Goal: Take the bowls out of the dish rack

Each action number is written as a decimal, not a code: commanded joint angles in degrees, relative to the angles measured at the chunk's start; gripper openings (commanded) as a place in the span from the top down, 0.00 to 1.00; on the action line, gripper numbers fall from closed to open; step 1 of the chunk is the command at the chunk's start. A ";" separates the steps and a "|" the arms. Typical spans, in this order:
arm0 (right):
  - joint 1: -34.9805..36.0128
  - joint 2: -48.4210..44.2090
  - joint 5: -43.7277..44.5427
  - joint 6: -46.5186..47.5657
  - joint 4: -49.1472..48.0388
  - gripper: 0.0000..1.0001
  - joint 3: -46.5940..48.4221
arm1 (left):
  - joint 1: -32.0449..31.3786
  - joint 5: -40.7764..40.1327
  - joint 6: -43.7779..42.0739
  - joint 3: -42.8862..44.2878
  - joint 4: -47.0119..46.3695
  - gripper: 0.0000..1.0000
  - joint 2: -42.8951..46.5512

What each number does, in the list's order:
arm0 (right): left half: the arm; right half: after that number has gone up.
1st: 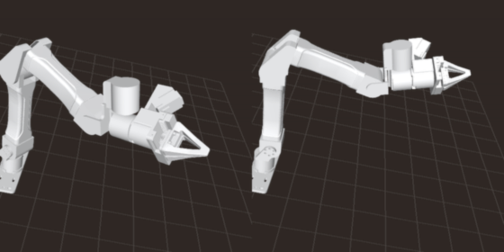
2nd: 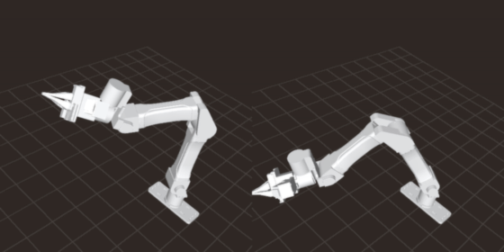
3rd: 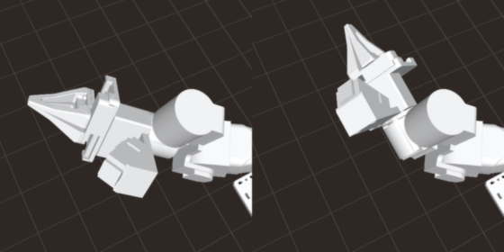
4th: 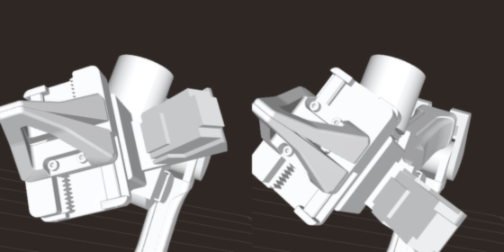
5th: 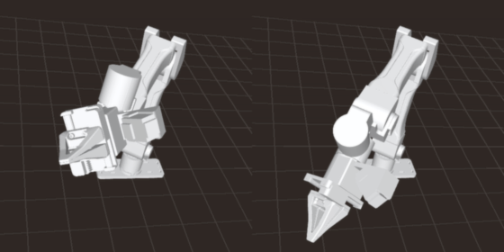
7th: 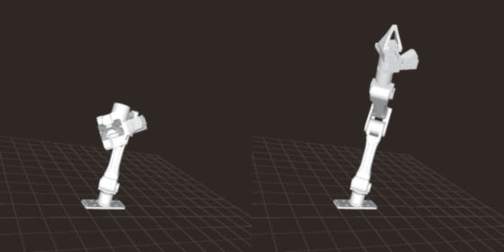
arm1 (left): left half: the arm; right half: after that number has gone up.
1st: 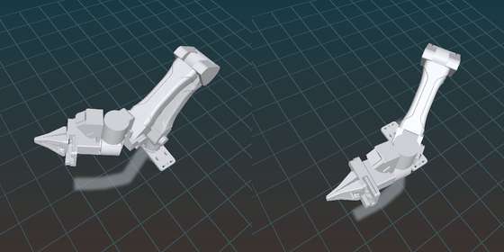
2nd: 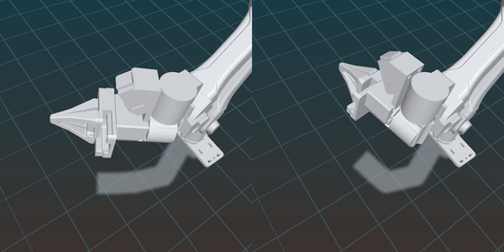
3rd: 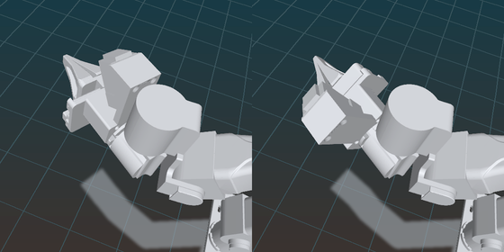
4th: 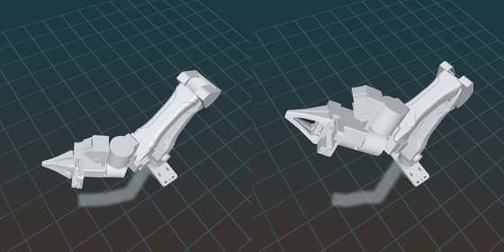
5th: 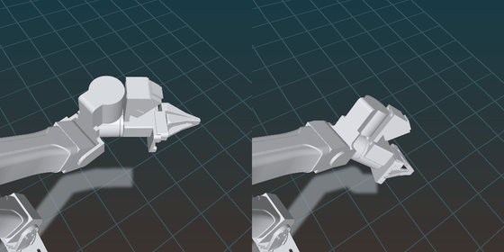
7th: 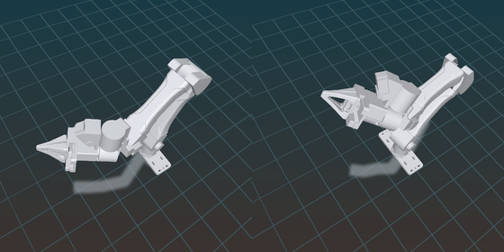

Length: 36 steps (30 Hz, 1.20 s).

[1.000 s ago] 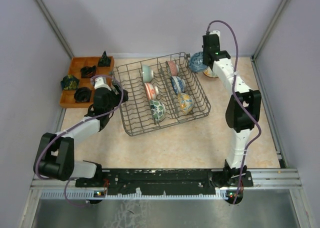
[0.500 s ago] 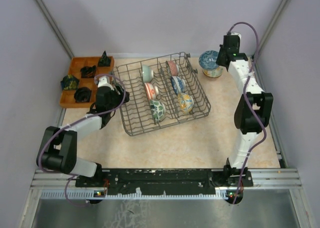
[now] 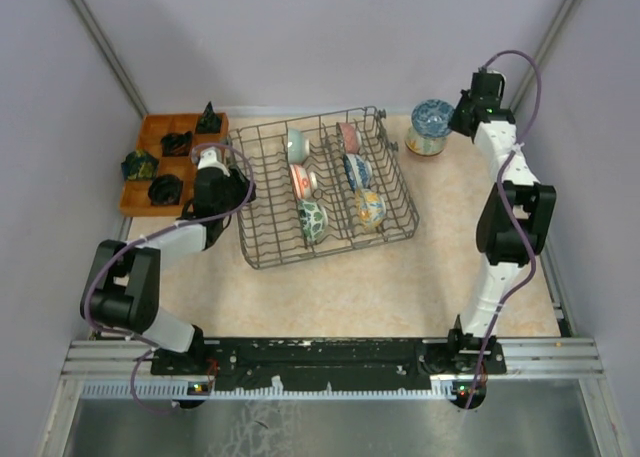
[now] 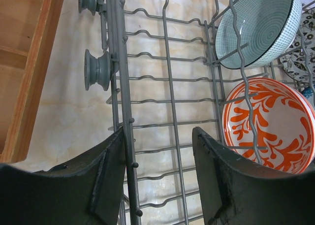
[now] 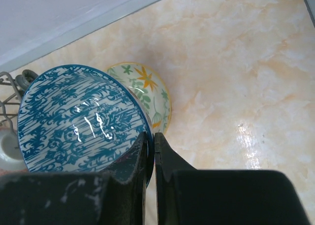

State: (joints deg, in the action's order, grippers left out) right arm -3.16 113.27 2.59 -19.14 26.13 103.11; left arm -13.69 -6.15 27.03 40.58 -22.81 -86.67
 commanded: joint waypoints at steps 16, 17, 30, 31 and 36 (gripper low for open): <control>-0.90 9.16 -2.49 -1.87 -0.43 1.00 10.52 | -0.25 5.07 0.08 3.77 -3.02 0.44 -2.62; -0.88 9.71 -2.38 -1.94 -0.13 1.00 11.19 | -0.28 5.14 0.14 3.75 -3.03 0.44 -2.61; -0.92 13.33 -1.91 -1.79 1.29 1.00 14.60 | -0.28 5.75 0.54 3.73 -3.12 0.47 -2.80; -0.91 13.42 -1.89 -1.78 1.37 1.00 14.66 | -0.28 5.86 0.49 3.87 -3.12 0.47 -2.86; -0.91 14.06 -1.74 -1.48 1.96 1.00 15.04 | -0.26 6.06 0.59 3.98 -3.12 0.47 -2.89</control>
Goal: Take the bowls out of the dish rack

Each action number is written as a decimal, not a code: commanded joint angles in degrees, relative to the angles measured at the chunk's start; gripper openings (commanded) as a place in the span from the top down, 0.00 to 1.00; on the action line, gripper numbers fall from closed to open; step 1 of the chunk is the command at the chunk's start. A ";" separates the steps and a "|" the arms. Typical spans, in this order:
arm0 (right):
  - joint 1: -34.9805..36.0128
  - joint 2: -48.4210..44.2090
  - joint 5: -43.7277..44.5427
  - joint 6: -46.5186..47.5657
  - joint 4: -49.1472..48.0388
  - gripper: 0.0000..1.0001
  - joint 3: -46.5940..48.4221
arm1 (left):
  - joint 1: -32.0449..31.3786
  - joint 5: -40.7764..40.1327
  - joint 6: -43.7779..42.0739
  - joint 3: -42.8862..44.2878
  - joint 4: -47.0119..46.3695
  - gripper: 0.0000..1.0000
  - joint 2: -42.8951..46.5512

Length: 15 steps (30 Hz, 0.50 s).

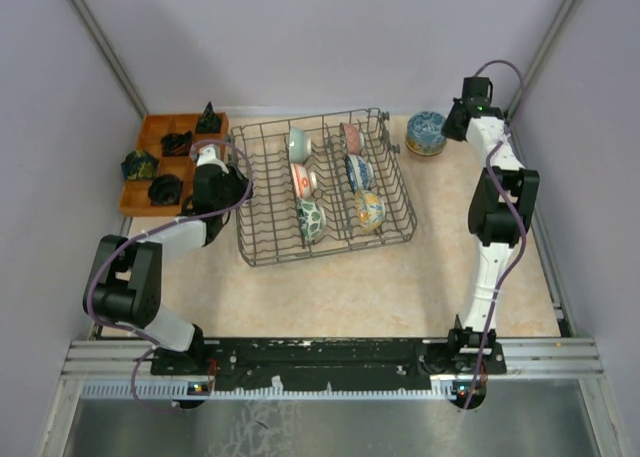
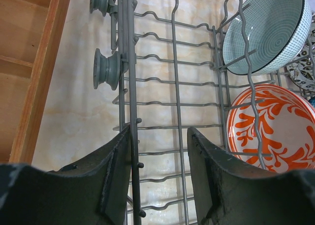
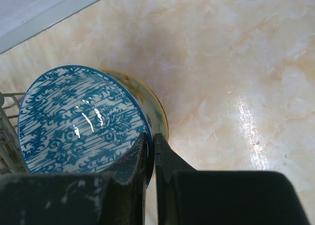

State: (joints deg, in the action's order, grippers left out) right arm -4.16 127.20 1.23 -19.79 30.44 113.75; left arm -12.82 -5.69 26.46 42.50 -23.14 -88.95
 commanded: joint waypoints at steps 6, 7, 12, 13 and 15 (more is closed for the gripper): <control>0.21 1.00 -0.53 -0.56 -1.76 1.00 5.18 | -1.16 5.69 1.18 2.03 -2.79 0.48 -0.61; 0.27 1.17 -0.53 -0.49 -1.58 1.00 5.41 | -1.16 5.69 1.26 1.93 -2.79 0.48 -0.61; 0.59 1.81 0.11 -0.11 -0.76 1.00 6.18 | -1.16 5.69 1.23 1.97 -2.70 0.48 -0.59; 0.64 1.95 0.21 -0.03 -0.67 1.00 6.23 | -1.16 5.69 1.28 2.00 -2.70 0.48 -0.61; 0.78 2.00 0.34 0.02 -0.56 1.00 6.43 | -1.16 5.67 1.31 1.96 -2.70 0.48 -0.61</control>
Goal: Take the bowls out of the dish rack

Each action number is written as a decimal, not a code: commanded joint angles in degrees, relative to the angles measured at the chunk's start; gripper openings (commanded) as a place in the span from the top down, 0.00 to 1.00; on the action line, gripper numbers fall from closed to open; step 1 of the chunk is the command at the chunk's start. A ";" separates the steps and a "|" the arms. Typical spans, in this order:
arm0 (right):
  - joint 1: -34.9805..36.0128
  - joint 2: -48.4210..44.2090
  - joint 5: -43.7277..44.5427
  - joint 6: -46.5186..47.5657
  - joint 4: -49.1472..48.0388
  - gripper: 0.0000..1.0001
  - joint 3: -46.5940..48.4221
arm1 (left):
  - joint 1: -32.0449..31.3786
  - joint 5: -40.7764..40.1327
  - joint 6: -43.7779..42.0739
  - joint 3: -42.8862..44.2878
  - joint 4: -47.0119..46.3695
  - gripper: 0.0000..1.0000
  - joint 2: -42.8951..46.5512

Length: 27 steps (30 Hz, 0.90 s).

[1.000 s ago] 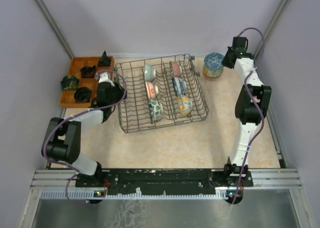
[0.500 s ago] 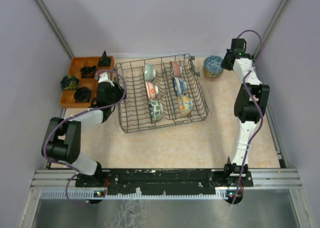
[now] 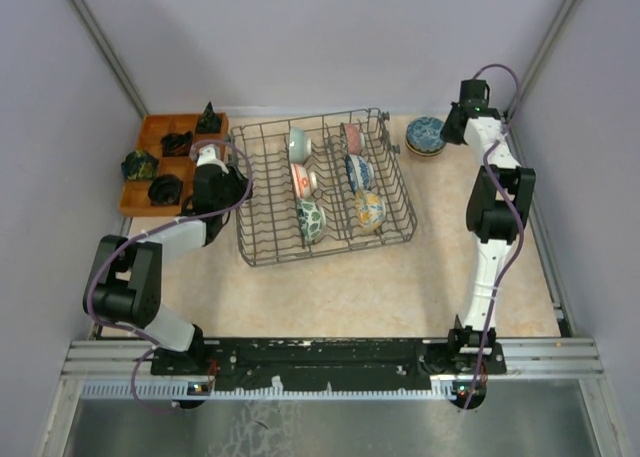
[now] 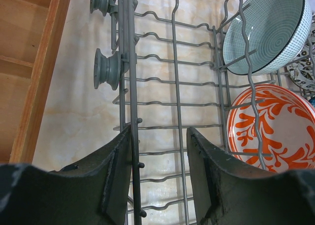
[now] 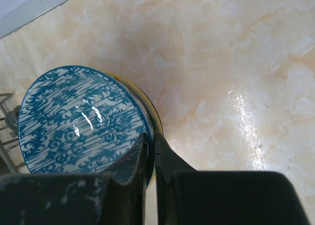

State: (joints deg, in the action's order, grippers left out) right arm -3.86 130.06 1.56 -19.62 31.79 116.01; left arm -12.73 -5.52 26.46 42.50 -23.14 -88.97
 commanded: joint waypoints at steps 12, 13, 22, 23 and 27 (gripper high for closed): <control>1.22 -0.69 0.54 0.61 -1.12 0.84 4.64 | -1.22 5.44 1.25 1.96 -2.66 0.48 -0.51; 1.22 -0.69 0.56 0.63 -1.04 0.82 4.72 | -1.24 5.36 1.25 1.95 -2.62 0.49 -0.50; 1.31 -2.12 0.91 0.63 -1.06 0.73 3.43 | -1.24 5.16 1.43 1.99 -2.60 0.49 -0.33; 1.31 -2.69 1.21 0.63 -1.18 0.72 2.92 | -1.24 5.13 1.48 1.98 -2.61 0.49 -0.28; 1.31 -5.91 2.47 0.68 -2.34 0.68 -0.49 | -1.24 5.15 1.46 2.14 -2.62 0.49 -0.59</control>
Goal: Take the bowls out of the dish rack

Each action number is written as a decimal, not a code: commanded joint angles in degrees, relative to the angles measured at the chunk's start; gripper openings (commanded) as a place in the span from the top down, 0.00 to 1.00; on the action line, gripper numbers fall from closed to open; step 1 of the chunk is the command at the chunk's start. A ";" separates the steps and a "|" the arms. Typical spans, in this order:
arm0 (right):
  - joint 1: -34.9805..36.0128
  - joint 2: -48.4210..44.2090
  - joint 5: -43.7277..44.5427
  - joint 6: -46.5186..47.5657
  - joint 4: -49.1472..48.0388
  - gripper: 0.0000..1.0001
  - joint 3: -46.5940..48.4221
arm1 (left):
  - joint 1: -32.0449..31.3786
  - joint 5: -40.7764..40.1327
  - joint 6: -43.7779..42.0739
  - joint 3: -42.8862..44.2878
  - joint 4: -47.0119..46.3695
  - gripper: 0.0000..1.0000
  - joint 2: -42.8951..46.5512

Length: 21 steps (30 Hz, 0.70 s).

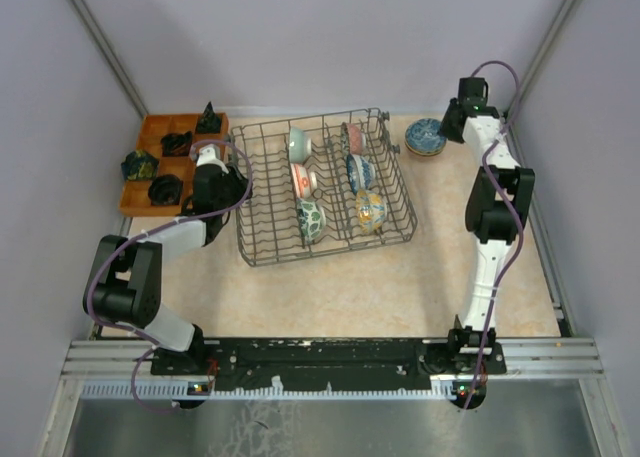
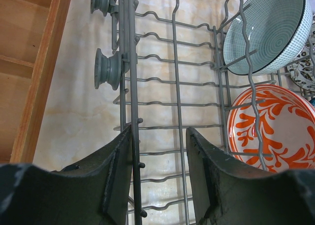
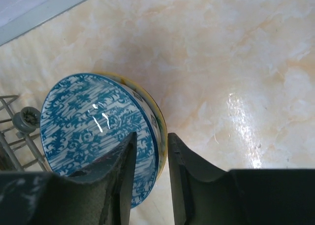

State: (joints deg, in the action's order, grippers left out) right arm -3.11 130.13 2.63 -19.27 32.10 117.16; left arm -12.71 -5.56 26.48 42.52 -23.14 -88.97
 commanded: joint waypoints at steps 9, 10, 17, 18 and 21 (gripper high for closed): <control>0.57 -16.21 2.29 0.03 -7.98 0.58 -12.33 | -1.26 5.65 2.03 2.23 -2.44 0.50 -0.93; 0.66 -17.09 2.29 0.09 -8.04 0.58 -12.88 | -1.22 5.62 2.08 2.27 -2.38 0.50 -0.92; 5.10 -23.39 6.66 2.82 -8.02 0.56 -15.43 | -1.35 6.44 2.53 1.94 -2.09 0.50 -0.62; 6.36 -24.41 8.00 3.54 -8.17 0.56 -16.13 | -1.33 6.44 2.59 1.83 -2.09 0.49 -0.53; 10.93 -27.61 11.20 5.87 -8.71 0.55 -18.73 | -1.35 6.24 2.62 1.44 -2.09 0.42 -0.13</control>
State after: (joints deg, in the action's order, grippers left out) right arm 1.67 108.92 9.04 -17.19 25.87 100.77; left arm -12.64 -5.28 26.96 42.57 -23.16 -89.14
